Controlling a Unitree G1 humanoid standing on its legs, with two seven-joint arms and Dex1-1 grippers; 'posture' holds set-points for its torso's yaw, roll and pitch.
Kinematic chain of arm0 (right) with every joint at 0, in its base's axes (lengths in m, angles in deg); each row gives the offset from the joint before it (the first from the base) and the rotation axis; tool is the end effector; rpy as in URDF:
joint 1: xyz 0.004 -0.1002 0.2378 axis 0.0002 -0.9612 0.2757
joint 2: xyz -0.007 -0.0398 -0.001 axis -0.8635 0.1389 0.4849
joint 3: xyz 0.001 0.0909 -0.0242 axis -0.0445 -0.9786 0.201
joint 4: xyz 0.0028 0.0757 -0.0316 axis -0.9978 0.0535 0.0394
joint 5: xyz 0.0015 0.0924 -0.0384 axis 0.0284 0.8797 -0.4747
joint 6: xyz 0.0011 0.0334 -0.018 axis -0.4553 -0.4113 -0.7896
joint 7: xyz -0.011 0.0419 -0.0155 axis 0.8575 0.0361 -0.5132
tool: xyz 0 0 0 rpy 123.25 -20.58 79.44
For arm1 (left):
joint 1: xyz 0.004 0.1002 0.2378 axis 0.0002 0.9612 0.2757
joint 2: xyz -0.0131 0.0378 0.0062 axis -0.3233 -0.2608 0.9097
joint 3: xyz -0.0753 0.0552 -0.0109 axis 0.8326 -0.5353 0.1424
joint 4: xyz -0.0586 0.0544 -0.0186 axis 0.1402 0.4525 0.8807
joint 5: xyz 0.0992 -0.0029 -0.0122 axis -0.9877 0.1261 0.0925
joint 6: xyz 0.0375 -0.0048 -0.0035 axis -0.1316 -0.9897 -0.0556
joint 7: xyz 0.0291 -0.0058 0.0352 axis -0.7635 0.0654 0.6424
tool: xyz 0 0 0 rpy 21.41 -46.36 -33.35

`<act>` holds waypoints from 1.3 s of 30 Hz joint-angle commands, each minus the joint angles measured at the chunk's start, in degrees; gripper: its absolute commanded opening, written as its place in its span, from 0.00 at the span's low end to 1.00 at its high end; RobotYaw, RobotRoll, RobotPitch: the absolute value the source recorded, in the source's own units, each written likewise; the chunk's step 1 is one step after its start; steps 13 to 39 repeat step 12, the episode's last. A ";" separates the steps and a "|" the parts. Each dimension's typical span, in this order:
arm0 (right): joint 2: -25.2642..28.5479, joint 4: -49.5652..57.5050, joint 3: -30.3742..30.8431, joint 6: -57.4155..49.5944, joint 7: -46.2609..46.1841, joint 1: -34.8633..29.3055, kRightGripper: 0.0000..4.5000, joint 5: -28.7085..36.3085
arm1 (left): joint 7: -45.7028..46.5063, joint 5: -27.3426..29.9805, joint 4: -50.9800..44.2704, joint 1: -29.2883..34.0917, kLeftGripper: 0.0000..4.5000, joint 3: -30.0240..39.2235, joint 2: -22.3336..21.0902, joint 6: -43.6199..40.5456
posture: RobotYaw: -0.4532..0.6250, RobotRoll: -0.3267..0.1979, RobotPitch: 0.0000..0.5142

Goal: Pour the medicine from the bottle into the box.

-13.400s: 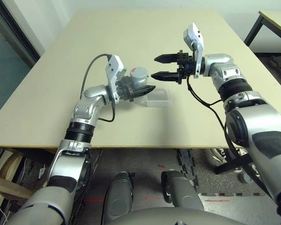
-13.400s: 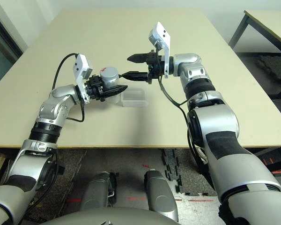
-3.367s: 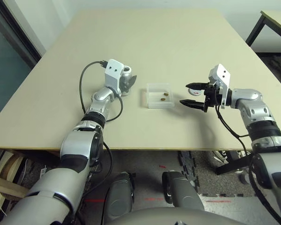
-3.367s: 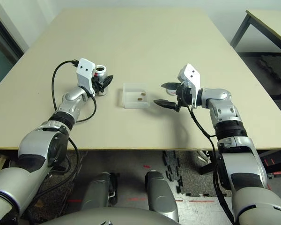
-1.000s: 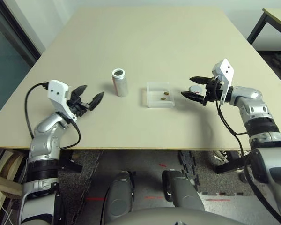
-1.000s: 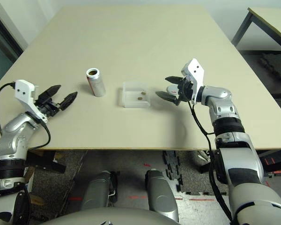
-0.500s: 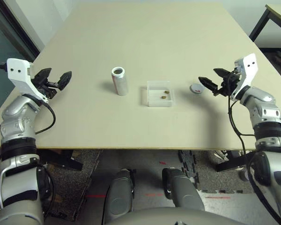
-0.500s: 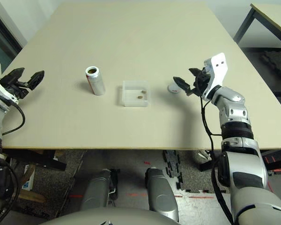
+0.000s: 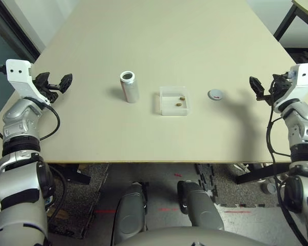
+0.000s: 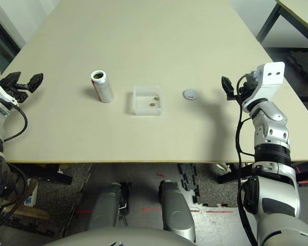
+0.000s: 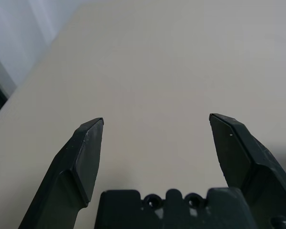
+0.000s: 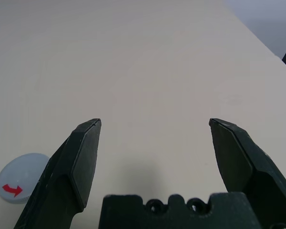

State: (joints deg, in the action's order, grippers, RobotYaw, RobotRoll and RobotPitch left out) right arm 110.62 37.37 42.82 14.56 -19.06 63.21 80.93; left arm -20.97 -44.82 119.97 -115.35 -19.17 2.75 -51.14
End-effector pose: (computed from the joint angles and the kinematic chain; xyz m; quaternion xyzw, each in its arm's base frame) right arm 0.2792 -0.3105 0.1381 -0.0271 -0.0246 0.0350 0.9987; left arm 0.2803 0.3549 0.1611 0.0334 -0.0181 -0.0204 0.9991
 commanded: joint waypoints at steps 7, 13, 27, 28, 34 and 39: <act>0.88 -0.76 -1.06 1.09 -0.30 -1.10 1.00 0.74 | 0.72 -1.63 4.09 -1.14 0.99 -0.62 -1.49 1.79 | 0.29 0.62 0.32; 0.73 -1.57 -0.85 1.41 -0.68 -0.60 1.00 0.62 | 0.87 -1.66 4.51 -1.05 0.99 -0.55 -1.64 2.09 | 0.30 0.62 0.31; 0.73 -1.57 -0.85 1.41 -0.68 -0.60 1.00 0.62 | 0.87 -1.66 4.51 -1.05 0.99 -0.55 -1.64 2.09 | 0.30 0.62 0.31; 0.73 -1.57 -0.85 1.41 -0.68 -0.60 1.00 0.62 | 0.87 -1.66 4.51 -1.05 0.99 -0.55 -1.64 2.09 | 0.30 0.62 0.31; 0.73 -1.57 -0.85 1.41 -0.68 -0.60 1.00 0.62 | 0.87 -1.66 4.51 -1.05 0.99 -0.55 -1.64 2.09 | 0.30 0.62 0.31; 0.73 -1.57 -0.85 1.41 -0.68 -0.60 1.00 0.62 | 0.87 -1.66 4.51 -1.05 0.99 -0.55 -1.64 2.09 | 0.30 0.62 0.31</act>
